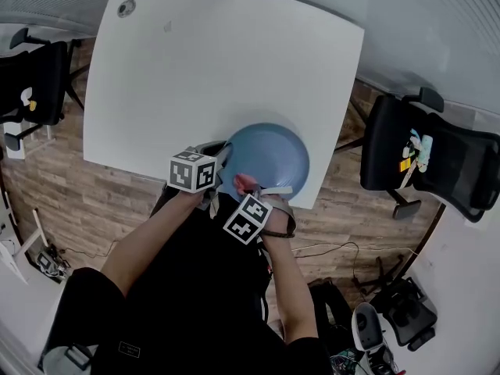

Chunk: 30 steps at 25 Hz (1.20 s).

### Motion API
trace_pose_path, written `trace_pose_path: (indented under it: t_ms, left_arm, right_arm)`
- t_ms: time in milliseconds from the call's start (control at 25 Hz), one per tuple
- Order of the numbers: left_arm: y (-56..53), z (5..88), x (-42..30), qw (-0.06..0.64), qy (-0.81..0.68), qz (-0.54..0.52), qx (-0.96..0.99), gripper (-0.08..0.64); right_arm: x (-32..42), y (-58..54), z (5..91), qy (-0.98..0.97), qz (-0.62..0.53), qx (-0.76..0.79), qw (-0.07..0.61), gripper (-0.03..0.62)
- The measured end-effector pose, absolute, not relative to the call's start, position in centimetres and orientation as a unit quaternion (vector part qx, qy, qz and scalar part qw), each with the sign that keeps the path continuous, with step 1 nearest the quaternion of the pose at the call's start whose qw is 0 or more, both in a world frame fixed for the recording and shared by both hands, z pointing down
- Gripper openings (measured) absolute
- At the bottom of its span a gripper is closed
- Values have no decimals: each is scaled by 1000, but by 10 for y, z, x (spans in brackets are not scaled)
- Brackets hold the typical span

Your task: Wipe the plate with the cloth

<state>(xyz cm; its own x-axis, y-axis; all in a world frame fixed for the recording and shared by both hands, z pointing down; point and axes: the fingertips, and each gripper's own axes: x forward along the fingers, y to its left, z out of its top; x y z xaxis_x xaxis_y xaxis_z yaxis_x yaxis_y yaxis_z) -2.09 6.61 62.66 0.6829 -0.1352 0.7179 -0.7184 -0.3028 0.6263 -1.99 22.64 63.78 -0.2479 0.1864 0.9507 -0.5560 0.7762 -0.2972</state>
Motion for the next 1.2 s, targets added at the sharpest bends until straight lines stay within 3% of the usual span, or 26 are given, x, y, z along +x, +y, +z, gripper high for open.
trace_pose_path:
  t_ms: [600,1200]
  left_arm:
    - [68,626,-27,525,-275,282,754,26]
    - [68,625,-23,497,-262,306,768,17]
  right_arm:
    - [-54,180,635,-763,298,139,556,23]
    - [-34,126,630,-775,307,173,524,23]
